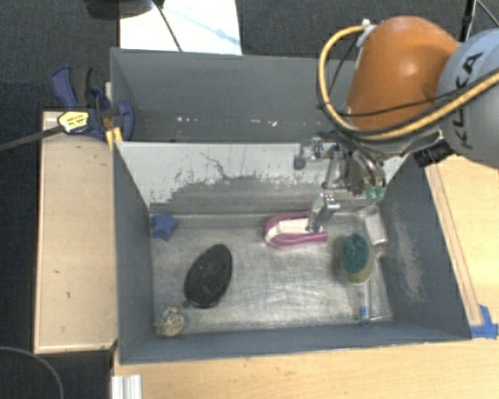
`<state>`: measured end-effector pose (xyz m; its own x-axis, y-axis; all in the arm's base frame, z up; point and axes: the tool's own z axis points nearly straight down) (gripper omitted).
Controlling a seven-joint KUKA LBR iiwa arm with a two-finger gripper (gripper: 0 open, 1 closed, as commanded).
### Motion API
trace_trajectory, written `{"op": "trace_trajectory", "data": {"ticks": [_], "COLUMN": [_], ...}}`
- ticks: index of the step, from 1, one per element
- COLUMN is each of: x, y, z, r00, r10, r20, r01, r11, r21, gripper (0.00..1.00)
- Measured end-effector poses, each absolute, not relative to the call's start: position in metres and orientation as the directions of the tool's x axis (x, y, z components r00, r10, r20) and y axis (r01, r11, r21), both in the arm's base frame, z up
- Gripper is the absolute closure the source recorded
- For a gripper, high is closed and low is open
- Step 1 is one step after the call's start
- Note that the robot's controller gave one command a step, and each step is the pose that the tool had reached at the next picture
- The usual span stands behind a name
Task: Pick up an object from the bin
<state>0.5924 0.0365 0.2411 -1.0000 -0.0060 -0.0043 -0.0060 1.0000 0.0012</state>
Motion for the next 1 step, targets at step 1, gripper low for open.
{"op": "trace_trajectory", "data": {"ticks": [1], "x": [0.5752], "y": [0.0272], "z": [0.1164], "r00": [-0.999], "r10": [-0.035], "r20": [0.006], "r01": [-0.035], "r11": [0.999], "r21": [0.0], "gripper": [0.0]}}
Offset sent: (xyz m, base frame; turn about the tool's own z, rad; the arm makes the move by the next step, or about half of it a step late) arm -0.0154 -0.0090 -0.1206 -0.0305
